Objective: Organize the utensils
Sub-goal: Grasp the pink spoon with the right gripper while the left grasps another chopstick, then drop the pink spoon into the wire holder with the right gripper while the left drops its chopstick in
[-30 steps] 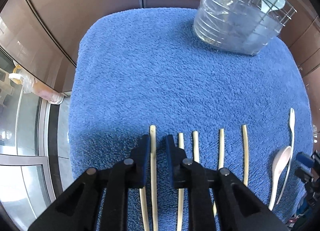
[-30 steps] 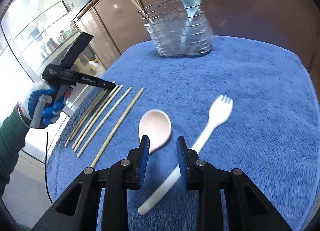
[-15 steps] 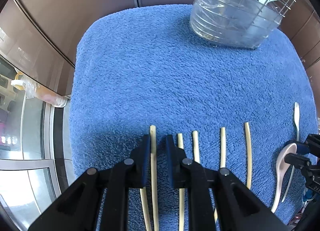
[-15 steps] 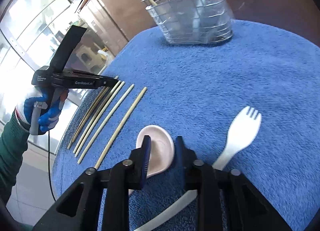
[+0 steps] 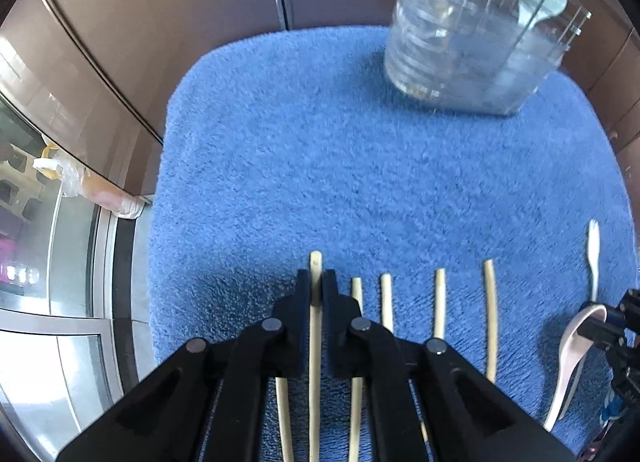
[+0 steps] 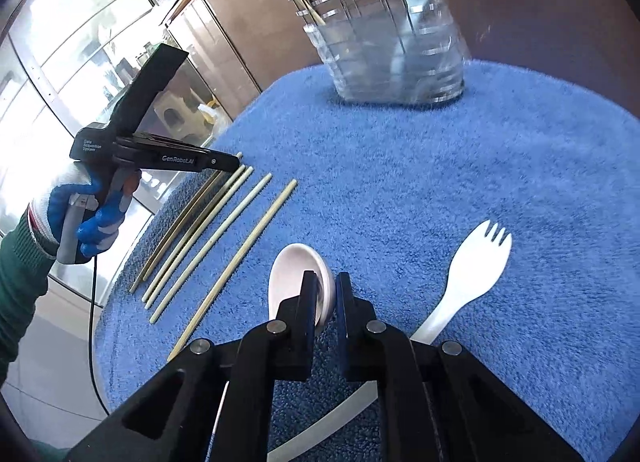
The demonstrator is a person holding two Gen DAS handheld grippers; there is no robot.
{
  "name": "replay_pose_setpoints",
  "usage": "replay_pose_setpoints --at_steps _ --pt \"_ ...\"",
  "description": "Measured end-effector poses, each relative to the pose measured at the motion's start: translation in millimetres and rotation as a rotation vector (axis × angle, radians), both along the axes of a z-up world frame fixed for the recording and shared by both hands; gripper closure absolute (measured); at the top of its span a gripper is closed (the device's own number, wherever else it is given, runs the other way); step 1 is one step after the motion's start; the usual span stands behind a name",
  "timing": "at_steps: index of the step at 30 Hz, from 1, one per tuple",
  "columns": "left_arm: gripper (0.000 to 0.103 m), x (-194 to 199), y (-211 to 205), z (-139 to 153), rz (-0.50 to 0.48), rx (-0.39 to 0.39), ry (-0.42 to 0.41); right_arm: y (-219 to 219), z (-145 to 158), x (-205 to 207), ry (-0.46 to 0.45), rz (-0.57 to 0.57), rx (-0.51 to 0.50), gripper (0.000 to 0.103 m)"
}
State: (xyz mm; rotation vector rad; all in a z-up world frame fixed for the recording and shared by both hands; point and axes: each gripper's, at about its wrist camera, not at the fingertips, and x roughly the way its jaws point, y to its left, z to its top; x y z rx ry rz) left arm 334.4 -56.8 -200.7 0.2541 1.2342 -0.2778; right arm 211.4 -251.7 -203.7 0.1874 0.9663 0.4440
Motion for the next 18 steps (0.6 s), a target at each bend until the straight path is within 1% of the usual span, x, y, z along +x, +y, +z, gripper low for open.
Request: replay_pose_setpoints --at_steps 8,14,15,18 --pt "0.098 -16.8 1.2 39.3 0.032 -0.056 -0.104 2.7 20.8 -19.3 -0.085 -0.048 -0.031 0.095" --pt "0.098 -34.7 1.3 67.5 0.05 -0.085 -0.157 -0.2 30.2 -30.3 -0.124 -0.081 -0.021 0.095" --pt "0.098 -34.7 9.3 69.6 0.051 -0.092 -0.162 -0.8 31.9 -32.5 -0.129 -0.085 -0.017 0.095" --pt "0.098 -38.3 16.3 77.9 0.053 -0.106 -0.178 -1.8 36.9 -38.1 -0.141 -0.095 -0.011 0.095"
